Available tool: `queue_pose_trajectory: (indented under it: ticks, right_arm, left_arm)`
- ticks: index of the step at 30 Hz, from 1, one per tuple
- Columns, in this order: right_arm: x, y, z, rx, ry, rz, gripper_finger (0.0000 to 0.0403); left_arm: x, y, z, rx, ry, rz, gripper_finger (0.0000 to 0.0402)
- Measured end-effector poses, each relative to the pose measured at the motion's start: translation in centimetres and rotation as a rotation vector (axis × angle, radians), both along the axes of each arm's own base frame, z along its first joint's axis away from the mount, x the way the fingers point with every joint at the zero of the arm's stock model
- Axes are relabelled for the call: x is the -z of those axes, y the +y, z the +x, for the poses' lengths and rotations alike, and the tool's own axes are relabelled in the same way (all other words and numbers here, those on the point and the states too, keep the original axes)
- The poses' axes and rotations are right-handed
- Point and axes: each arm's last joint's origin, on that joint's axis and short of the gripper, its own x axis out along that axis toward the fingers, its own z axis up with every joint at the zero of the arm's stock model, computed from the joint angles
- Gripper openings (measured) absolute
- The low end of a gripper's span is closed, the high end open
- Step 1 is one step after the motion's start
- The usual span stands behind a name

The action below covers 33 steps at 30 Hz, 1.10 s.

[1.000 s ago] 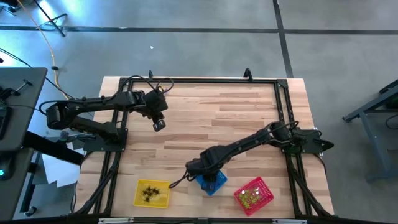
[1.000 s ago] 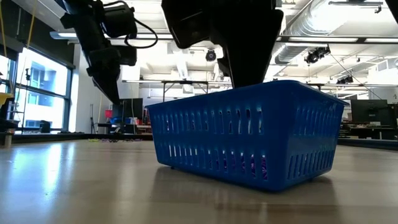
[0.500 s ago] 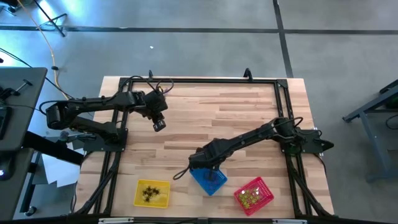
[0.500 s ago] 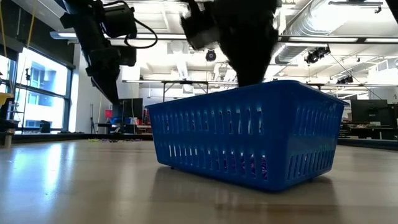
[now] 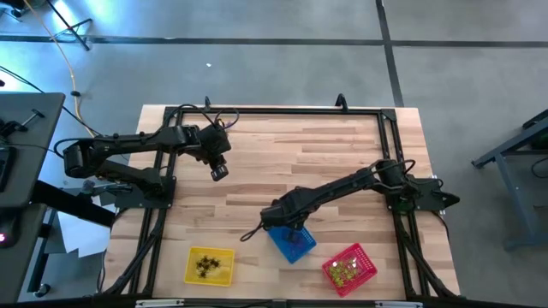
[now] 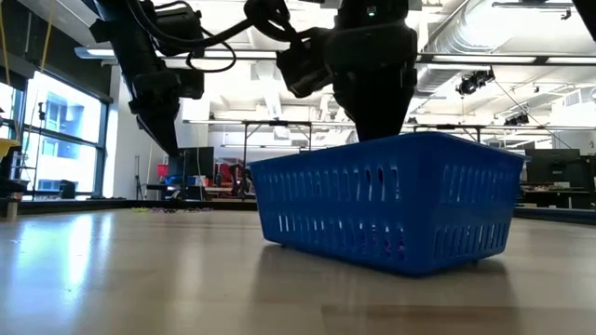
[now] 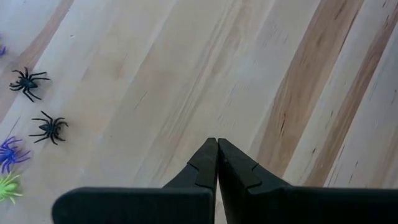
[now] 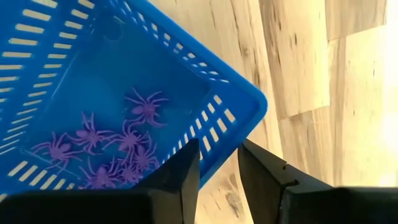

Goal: Sort Halloween decoration
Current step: Move the blue bin to the bottom of the table

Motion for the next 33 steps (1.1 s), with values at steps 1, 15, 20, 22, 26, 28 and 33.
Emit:
queue_pose_trajectory:
  ticks: [1, 15, 20, 22, 26, 28, 33]
  right_arm:
    - [0.0, 0.0, 0.0, -0.003, -0.002, 0.0, 0.0103]
    - [0.0, 0.4, 0.6, -0.03, -0.051, 0.095, 0.0013]
    - [-0.1, 1.0, 0.9, -0.037, -0.079, 0.138, 0.0015]
    - [-0.1, 1.4, 1.0, -0.04, -0.097, 0.163, 0.0014]
    - [-0.3, 2.3, 1.5, -0.035, -0.154, 0.236, 0.0004]
    - [-0.4, 2.8, 1.7, -0.031, -0.183, 0.274, 0.0003]
    - [-0.6, 4.4, 2.0, -0.021, -0.248, 0.339, 0.0004]
  left_arm:
    - [0.0, 0.0, 0.0, 0.0, 0.0, 0.0, 0.0]
    - [0.0, 0.0, 0.0, 0.0, -0.001, 0.0, 0.0]
    - [0.0, 0.0, 0.0, -0.001, -0.001, 0.0, 0.0]
    - [0.0, 0.0, 0.0, -0.001, -0.001, 0.0, 0.0]
    - [0.0, 0.0, 0.0, -0.001, -0.001, 0.0, 0.0]
    - [0.0, 0.0, 0.0, -0.001, -0.001, 0.0, 0.0]
    - [0.0, 0.0, 0.0, 0.0, -0.001, 0.0, 0.0]
